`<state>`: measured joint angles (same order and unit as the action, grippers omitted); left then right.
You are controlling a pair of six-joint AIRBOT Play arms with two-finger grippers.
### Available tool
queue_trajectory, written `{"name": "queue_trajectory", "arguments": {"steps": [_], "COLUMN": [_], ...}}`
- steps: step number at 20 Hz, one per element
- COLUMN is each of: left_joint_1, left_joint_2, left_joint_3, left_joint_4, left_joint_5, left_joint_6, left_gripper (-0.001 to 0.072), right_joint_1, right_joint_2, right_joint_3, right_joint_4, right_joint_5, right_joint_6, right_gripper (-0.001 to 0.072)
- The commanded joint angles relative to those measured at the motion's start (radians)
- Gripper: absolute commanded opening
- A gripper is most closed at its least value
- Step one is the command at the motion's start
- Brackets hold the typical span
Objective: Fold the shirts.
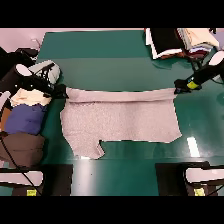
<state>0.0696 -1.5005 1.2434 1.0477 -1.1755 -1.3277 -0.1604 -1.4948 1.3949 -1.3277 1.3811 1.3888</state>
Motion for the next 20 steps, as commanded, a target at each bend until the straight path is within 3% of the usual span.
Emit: {"name": "queue_trajectory", "arguments": {"steps": [1,2,6,8,13,20], "left_joint_1": [0.001,0.001,-0.006,-0.010,-0.010,-0.035], "left_joint_2": [0.002,0.002,0.112,0.250,0.588,0.663], "left_joint_3": [-0.043,-0.041,-0.070,-0.196,-0.639,-0.864], "left_joint_4": [0.005,0.006,0.081,0.156,0.140,-0.111], "left_joint_5": [-0.012,-0.013,-0.097,-0.096,-0.079,0.121], "left_joint_6": [-0.010,-0.027,-0.064,-0.109,-0.165,-0.104], "left_gripper": [0.0299,0.0545,0.0546,0.0546,0.0547,0.0547], "right_joint_1": [0.001,0.001,-0.019,-0.031,-0.040,-0.040], "right_joint_2": [0.055,0.066,0.174,0.275,0.449,0.474], "right_joint_3": [-0.122,-0.126,-0.132,-0.200,-0.368,-0.401], "right_joint_4": [0.001,0.001,0.001,0.030,0.153,0.211], "right_joint_5": [-0.100,-0.111,-0.032,-0.001,-0.050,-0.065], "right_joint_6": [0.010,0.016,0.016,0.005,-0.016,-0.021], "right_gripper": [0.0262,0.0449,0.0450,0.0449,0.0448,0.0447]}}
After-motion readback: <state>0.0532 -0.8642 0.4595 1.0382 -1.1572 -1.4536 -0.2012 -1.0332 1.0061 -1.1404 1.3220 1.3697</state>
